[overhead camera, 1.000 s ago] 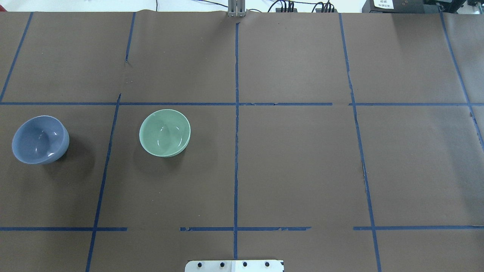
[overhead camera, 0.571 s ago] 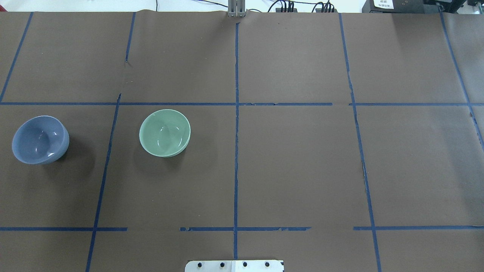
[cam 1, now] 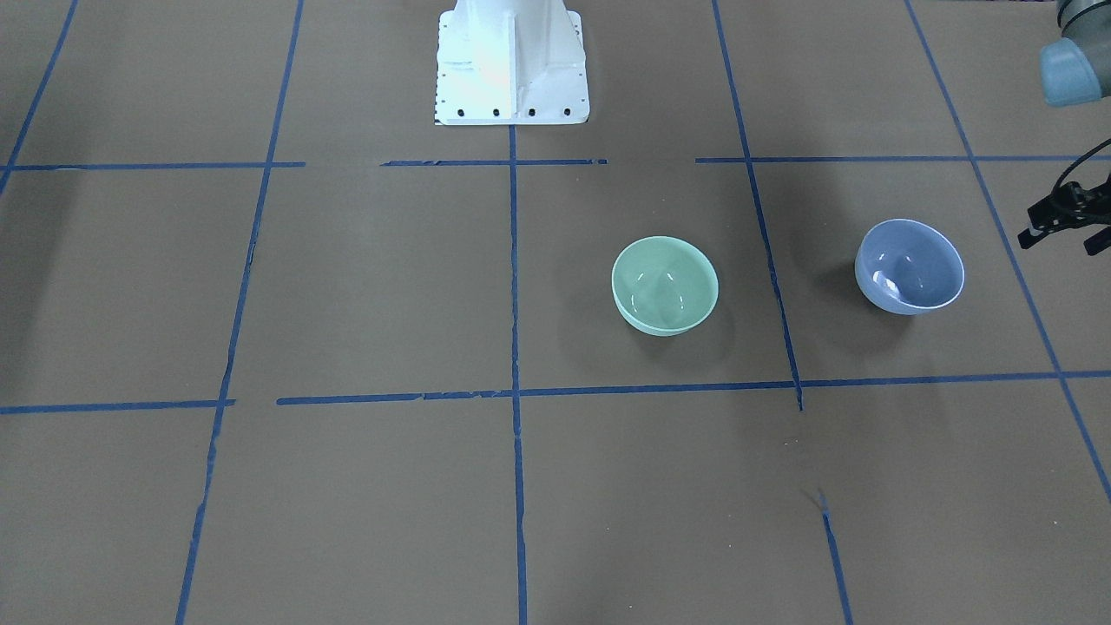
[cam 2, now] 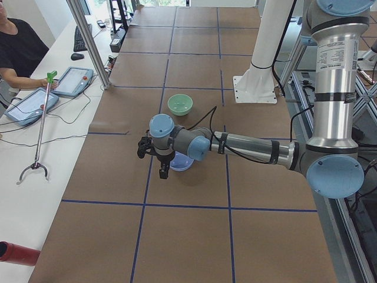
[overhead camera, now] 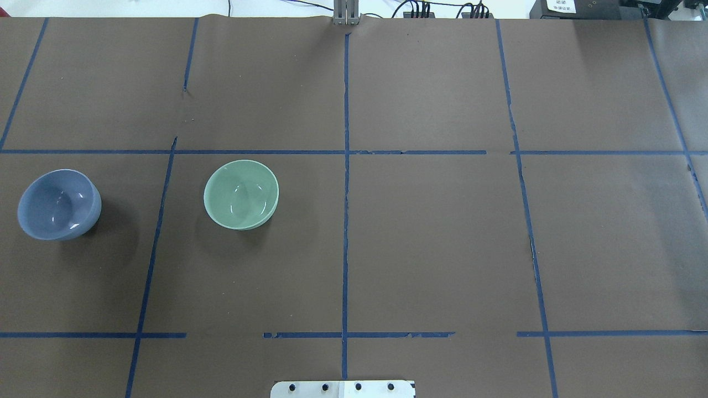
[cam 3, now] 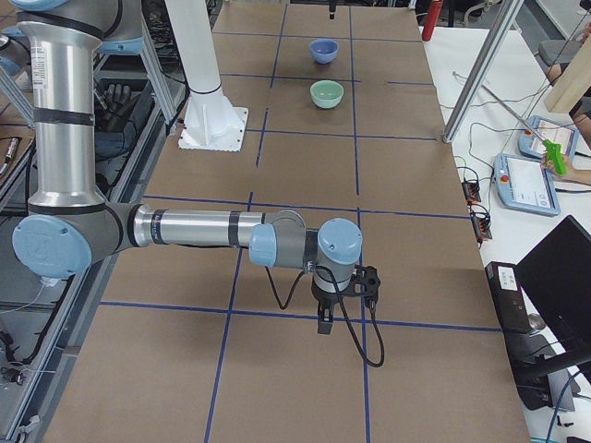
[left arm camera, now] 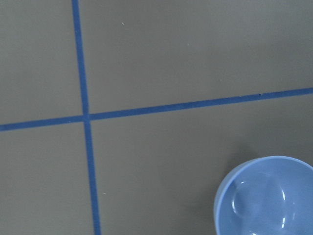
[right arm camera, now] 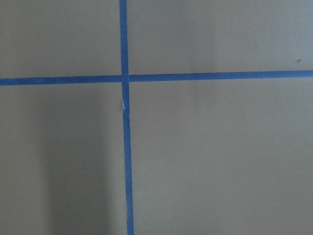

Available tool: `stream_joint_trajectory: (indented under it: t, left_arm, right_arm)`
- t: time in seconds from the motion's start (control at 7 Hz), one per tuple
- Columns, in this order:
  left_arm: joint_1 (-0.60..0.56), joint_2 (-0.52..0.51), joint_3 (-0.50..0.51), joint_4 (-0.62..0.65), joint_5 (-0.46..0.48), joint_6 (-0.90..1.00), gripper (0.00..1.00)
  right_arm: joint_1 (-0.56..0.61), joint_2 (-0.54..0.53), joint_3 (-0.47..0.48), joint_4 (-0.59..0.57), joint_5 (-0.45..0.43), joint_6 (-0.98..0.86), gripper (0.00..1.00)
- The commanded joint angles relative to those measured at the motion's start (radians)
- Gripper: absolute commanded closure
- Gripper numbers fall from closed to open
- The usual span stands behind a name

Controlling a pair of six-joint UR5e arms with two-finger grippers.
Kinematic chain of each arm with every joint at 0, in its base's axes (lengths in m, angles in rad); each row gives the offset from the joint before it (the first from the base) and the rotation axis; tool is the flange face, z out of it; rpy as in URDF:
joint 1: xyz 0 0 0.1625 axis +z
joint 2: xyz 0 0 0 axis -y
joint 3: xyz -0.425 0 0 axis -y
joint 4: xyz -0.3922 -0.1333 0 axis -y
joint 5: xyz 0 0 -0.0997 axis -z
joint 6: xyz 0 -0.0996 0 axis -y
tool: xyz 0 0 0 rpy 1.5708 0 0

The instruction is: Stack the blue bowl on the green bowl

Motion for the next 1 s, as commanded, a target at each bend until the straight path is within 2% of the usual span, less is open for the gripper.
stream_joint_trajectory:
  t: [0.0,0.29,0.57,0.71,0.86]
  left_arm:
    - [0.135,0.045,0.047,-0.242,0.058,-0.238,0.00]
    - [0.228,0.047,0.088,-0.328,0.132,-0.334,0.00]
    - [0.246,0.047,0.108,-0.357,0.132,-0.340,0.03]
    - [0.246,0.047,0.108,-0.359,0.131,-0.339,0.29]
    - [0.246,0.046,0.108,-0.359,0.131,-0.334,0.49]
  right_arm:
    - [0.000,0.000,0.000,0.000,0.000,0.000,0.00]
    - [0.000,0.000,0.000,0.000,0.000,0.000,0.00]
    - [0.001,0.000,0.000,0.000,0.000,0.000,0.00]
    - [0.000,0.000,0.000,0.000,0.000,0.000,0.00]
    - [0.001,0.000,0.000,0.000,0.000,0.000,0.00]
